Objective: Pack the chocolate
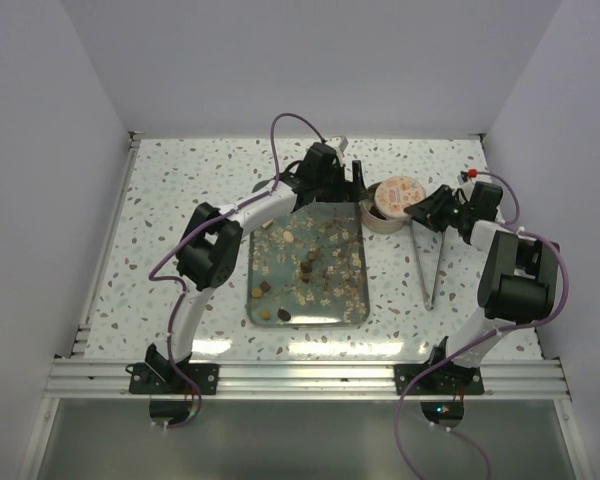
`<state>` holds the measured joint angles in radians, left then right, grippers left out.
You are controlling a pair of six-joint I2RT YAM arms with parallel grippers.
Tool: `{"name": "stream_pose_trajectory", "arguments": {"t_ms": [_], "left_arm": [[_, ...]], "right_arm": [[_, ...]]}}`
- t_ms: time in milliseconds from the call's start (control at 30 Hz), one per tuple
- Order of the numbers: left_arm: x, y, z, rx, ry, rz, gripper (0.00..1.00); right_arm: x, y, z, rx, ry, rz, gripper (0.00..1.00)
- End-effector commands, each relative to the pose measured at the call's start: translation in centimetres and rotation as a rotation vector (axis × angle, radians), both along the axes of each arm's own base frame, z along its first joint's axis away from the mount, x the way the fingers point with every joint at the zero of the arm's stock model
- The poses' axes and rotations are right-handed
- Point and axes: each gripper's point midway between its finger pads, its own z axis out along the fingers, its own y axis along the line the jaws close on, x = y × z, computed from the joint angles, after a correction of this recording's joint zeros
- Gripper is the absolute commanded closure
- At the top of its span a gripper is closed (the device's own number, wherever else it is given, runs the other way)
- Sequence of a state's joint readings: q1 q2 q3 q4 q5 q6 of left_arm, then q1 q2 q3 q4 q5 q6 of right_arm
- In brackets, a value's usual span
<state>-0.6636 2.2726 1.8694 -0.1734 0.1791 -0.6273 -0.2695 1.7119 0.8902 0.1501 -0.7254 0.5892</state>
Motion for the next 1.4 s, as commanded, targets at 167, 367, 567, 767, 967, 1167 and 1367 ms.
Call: {"name": "stream_pose_trajectory", "arguments": {"t_ms": [167, 367, 567, 767, 967, 1167, 1367], "left_arm": [[0.1, -0.7, 3.8, -0.065, -0.072, -0.018, 0.02], [0.2, -0.8, 3.6, -0.065, -0.069, -0.019, 0.02], [0.2, -0.8, 3.5, -0.064, -0.069, -0.019, 0.02], [0.1, -0.8, 3.4, -0.066, -0.067, -0.021, 0.02], [0.1, -0.9, 3.4, -0.066, -0.064, -0.020, 0.02], [0.1, -0.8, 3.3, -0.067, -0.061, -0.020, 0.02], [0.1, -0.8, 3.3, -0.065, -0.063, -0.018, 0.02]], "right_arm": [[0.5, -0.3, -0.6, -0.021, 0.018, 0.024, 0.62], [0.1, 0.2, -0.4, -0.009, 0.024, 0.046, 0.63], [-0.3, 0.4, 0.0, 0.010, 0.036, 0.051, 0.64], [-0.4, 0.9, 0.1, 0.047, 0.064, 0.067, 0.65], [-0.5, 1.3, -0.2, 0.072, 0.100, 0.092, 0.66], [-0.8, 1.9, -1.6, 0.054, 0.161, 0.127, 0.64], [-0.9, 1.8, -1.5, 0.020, 0.158, 0.127, 0.61]]}}
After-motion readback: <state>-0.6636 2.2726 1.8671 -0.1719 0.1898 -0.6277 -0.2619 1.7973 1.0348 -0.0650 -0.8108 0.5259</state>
